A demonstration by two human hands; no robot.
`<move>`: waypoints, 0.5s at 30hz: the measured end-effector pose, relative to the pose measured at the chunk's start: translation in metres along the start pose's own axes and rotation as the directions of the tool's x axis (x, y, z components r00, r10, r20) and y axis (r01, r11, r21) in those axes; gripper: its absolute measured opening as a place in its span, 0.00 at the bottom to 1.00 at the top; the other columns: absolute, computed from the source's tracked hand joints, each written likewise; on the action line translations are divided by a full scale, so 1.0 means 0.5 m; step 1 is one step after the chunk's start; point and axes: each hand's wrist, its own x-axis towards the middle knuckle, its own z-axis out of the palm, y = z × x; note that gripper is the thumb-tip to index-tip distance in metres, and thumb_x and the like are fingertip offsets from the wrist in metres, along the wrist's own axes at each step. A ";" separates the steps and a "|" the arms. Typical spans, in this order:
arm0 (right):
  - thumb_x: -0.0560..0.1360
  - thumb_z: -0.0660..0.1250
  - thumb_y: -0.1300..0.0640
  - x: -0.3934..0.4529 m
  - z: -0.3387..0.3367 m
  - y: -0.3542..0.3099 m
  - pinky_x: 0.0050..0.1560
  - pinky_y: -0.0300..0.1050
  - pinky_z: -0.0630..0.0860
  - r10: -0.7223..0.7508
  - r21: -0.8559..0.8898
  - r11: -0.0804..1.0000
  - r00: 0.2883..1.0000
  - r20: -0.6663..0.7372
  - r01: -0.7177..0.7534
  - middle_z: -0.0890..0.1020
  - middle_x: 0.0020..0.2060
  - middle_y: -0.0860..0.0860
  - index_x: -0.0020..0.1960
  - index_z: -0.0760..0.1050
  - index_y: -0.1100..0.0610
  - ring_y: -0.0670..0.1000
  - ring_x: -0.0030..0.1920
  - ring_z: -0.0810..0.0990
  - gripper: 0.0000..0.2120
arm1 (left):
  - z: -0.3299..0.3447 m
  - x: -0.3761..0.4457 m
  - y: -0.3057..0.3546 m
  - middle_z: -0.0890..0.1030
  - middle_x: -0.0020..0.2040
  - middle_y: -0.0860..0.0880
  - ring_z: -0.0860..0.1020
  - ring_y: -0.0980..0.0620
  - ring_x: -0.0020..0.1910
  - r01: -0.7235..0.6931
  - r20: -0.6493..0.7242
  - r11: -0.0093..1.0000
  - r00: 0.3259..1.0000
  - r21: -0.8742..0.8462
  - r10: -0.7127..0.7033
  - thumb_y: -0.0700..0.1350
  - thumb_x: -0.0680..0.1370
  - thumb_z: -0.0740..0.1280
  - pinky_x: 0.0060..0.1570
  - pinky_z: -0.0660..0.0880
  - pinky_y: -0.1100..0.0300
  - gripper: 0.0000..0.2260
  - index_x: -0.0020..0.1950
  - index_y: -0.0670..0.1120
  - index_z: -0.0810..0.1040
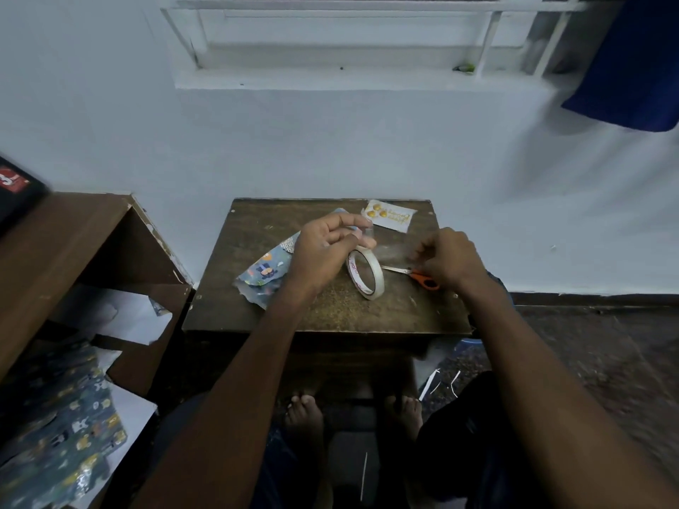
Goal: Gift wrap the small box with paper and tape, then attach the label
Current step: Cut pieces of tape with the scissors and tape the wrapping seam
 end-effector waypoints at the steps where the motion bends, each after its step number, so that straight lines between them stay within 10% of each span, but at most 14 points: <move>1: 0.70 0.76 0.63 -0.003 -0.001 0.004 0.46 0.44 0.74 0.013 0.007 1.000 1.000 0.009 -0.013 0.84 0.40 0.48 0.40 0.84 0.50 0.54 0.48 0.83 0.08 | 0.006 -0.003 0.000 0.89 0.44 0.47 0.87 0.51 0.50 -0.013 -0.002 1.000 1.000 0.021 0.013 0.34 0.82 0.67 0.56 0.81 0.55 0.10 0.58 0.44 0.85; 15: 0.70 0.76 0.62 -0.029 -0.013 -0.008 0.41 0.39 0.67 -0.014 -0.005 1.000 0.999 0.050 0.014 0.81 0.37 0.47 0.44 0.87 0.53 0.48 0.41 0.77 0.06 | 0.031 -0.012 0.004 0.89 0.44 0.51 0.84 0.53 0.48 -0.045 -0.033 0.997 0.998 0.057 0.047 0.34 0.80 0.67 0.52 0.77 0.55 0.12 0.58 0.48 0.84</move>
